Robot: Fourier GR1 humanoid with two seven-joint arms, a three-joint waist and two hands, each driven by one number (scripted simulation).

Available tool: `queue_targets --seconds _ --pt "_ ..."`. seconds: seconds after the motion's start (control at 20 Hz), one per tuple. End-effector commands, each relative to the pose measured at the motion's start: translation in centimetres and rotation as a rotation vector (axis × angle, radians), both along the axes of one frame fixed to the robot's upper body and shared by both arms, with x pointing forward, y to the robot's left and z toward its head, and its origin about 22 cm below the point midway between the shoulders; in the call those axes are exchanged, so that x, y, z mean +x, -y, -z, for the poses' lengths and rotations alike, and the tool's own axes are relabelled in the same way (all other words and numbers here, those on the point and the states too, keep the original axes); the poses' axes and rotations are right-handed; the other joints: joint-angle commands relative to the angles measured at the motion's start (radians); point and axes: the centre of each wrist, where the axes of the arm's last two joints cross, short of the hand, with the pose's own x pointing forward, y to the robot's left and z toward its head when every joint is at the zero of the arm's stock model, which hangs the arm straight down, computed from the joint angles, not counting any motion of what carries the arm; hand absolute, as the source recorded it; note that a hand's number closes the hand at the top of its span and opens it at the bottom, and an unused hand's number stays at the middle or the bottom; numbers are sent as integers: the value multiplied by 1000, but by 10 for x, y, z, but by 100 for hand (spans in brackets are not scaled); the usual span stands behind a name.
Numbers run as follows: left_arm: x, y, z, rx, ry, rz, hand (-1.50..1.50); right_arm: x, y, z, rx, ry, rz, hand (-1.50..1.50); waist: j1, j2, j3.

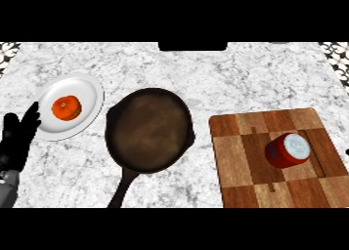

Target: Pick the can from the cutting board and place it in the pan

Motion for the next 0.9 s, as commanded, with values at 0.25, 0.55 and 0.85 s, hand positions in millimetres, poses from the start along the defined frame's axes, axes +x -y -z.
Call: queue_targets --seconds 0.25,0.55,0.85 --pt "-3 0 3 4 -7 2 0 7 7 -101 -524 -367 -123 -150 16 2 -5" --pt "2 -2 -7 5 -11 49 0 26 -20 -134 -740 -574 -197 -150 37 4 -3" --pt "11 9 2 8 -9 24 0 44 -63 -119 -859 -719 -279 -150 34 7 -1"
